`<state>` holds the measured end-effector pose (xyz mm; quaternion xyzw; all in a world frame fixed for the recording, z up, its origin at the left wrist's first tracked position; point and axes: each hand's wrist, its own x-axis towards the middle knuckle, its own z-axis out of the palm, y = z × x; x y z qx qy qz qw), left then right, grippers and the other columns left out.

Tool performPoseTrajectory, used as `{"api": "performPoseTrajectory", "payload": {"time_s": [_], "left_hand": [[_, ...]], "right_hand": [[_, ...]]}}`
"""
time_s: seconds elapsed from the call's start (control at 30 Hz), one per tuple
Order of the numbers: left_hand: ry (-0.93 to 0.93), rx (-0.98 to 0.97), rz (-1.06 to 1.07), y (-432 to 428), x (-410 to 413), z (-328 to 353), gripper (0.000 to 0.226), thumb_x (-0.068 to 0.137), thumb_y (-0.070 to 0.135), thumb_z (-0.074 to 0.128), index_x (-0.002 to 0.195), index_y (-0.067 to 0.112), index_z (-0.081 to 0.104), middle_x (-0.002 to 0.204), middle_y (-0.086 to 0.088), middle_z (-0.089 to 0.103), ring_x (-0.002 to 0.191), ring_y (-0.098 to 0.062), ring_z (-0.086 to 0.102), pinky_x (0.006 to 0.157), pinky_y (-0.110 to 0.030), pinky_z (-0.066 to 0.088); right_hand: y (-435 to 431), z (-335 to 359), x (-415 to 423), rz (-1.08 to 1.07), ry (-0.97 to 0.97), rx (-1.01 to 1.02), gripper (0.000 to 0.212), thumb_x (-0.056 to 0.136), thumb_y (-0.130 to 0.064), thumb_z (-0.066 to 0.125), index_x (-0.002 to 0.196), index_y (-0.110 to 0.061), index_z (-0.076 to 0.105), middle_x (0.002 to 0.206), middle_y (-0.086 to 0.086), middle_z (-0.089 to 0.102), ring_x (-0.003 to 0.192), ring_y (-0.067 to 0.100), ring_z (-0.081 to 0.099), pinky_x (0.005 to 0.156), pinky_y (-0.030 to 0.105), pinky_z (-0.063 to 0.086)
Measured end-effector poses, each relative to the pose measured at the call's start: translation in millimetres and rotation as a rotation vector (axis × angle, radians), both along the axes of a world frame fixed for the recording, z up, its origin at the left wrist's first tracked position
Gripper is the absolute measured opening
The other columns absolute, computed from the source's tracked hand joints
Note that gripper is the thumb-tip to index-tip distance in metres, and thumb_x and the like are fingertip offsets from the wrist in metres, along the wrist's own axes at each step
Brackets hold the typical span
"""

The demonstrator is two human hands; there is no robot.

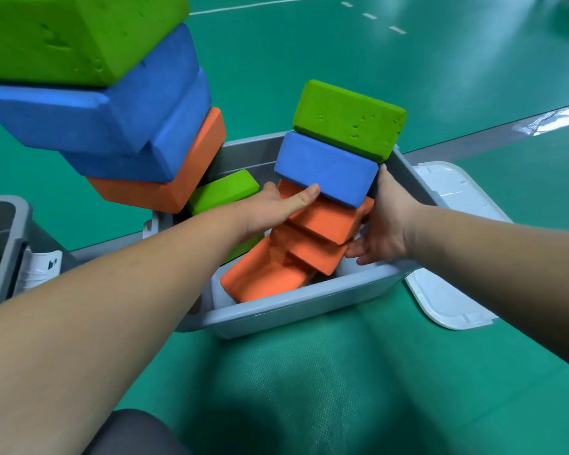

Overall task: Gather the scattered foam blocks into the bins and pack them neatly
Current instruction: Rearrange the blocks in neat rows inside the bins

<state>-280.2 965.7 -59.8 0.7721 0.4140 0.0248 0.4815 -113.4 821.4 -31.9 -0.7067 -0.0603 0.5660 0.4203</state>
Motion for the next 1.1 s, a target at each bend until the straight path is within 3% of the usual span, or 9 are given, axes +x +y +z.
{"api": "performPoseTrajectory", "payload": {"time_s": [0.07,0.17,0.23,0.43,0.6,0.8,0.9,1.0,1.1], "left_hand": [[-0.001,-0.038,0.023,-6.4,-1.6,8.6,0.151,0.044,0.108,0.05,0.156,0.01,0.023,0.147,-0.004,0.05,0.123,-0.025,0.06,0.1,-0.044,0.056],[-0.052,-0.1,0.03,-16.9,-0.9,18.0,0.133,0.048,0.105,0.053,0.142,0.013,0.034,0.129,-0.005,0.06,0.106,-0.023,0.067,0.087,-0.047,0.063],[-0.088,-0.088,0.032,-25.2,3.1,25.9,0.119,0.05,0.103,0.053,0.13,0.015,0.042,0.113,-0.009,0.065,0.095,-0.021,0.07,0.085,-0.046,0.064],[-0.239,-0.119,0.047,-48.4,24.0,48.1,0.078,0.072,0.081,0.069,0.101,0.012,0.048,0.087,-0.017,0.066,0.069,-0.027,0.065,0.08,-0.057,0.063],[-0.138,-0.273,-0.039,-64.7,28.1,34.3,0.04,0.095,0.04,0.074,0.093,0.004,0.056,0.091,-0.019,0.057,0.073,-0.029,0.063,0.085,-0.057,0.06],[-0.088,-0.17,-0.076,-63.4,21.6,28.9,0.012,0.101,0.023,0.065,0.096,0.014,0.058,0.098,-0.011,0.065,0.093,-0.026,0.072,0.093,-0.046,0.061],[-0.037,-0.127,-0.087,-53.7,14.0,30.6,0.006,0.101,0.016,0.059,0.1,0.01,0.061,0.101,-0.013,0.069,0.094,-0.027,0.075,0.091,-0.047,0.06],[0.114,-0.025,-0.133,-39.0,0.4,25.2,0.02,0.101,0.018,0.056,0.111,0.002,0.064,0.106,-0.011,0.073,0.092,-0.025,0.077,0.086,-0.046,0.062],[0.259,0.098,-0.172,-24.8,-16.5,21.8,0.024,0.099,0.024,0.057,0.105,0.004,0.068,0.1,-0.006,0.076,0.087,-0.02,0.078,0.08,-0.045,0.065]], "right_hand": [[-3.4,8.2,4.7,0.008,-0.036,0.001,0.094,0.07,-0.099,0.022,0.082,-0.022,0.074,0.074,0.009,0.076,0.086,0.043,0.072,0.084,0.051,0.046],[-13.0,26.8,3.9,-0.026,-0.094,0.031,0.072,0.072,-0.093,0.038,0.062,-0.024,0.056,0.058,0.0,0.061,0.052,0.025,0.065,0.066,0.036,0.053],[-18.0,36.5,9.4,-0.072,-0.134,0.106,0.067,0.081,-0.086,0.041,0.064,-0.024,0.06,0.06,-0.002,0.067,0.047,0.021,0.064,0.061,0.032,0.056],[-29.2,61.9,35.0,-0.201,-0.304,0.125,0.07,0.088,-0.086,0.03,0.09,-0.027,0.067,0.09,0.004,0.075,0.083,0.027,0.072,0.085,0.05,0.058],[-38.1,68.2,22.8,-0.079,-0.458,-0.029,0.049,0.095,-0.067,0.043,0.092,-0.021,0.059,0.099,0.008,0.063,0.083,0.026,0.063,0.075,0.033,0.051],[-21.3,76.6,5.9,0.184,-1.084,-0.281,0.051,0.093,-0.035,0.042,0.129,-0.004,0.061,0.134,0.022,0.056,0.126,0.04,0.051,0.097,0.038,0.043],[-15.2,90.2,-6.9,0.308,-1.216,-0.391,0.038,0.095,-0.036,0.041,0.108,-0.003,0.055,0.121,0.023,0.045,0.119,0.042,0.046,0.088,0.041,0.037],[-14.1,101.1,-20.9,0.487,-1.153,-0.23,0.03,0.101,-0.025,0.043,0.074,-0.01,0.042,0.099,0.018,0.052,0.093,0.034,0.051,0.07,0.031,0.039],[-17.6,104.8,-38.3,0.619,-1.124,-0.073,0.03,0.096,-0.026,0.056,0.069,-0.015,0.057,0.082,0.012,0.063,0.077,0.031,0.06,0.057,0.027,0.043]]}}
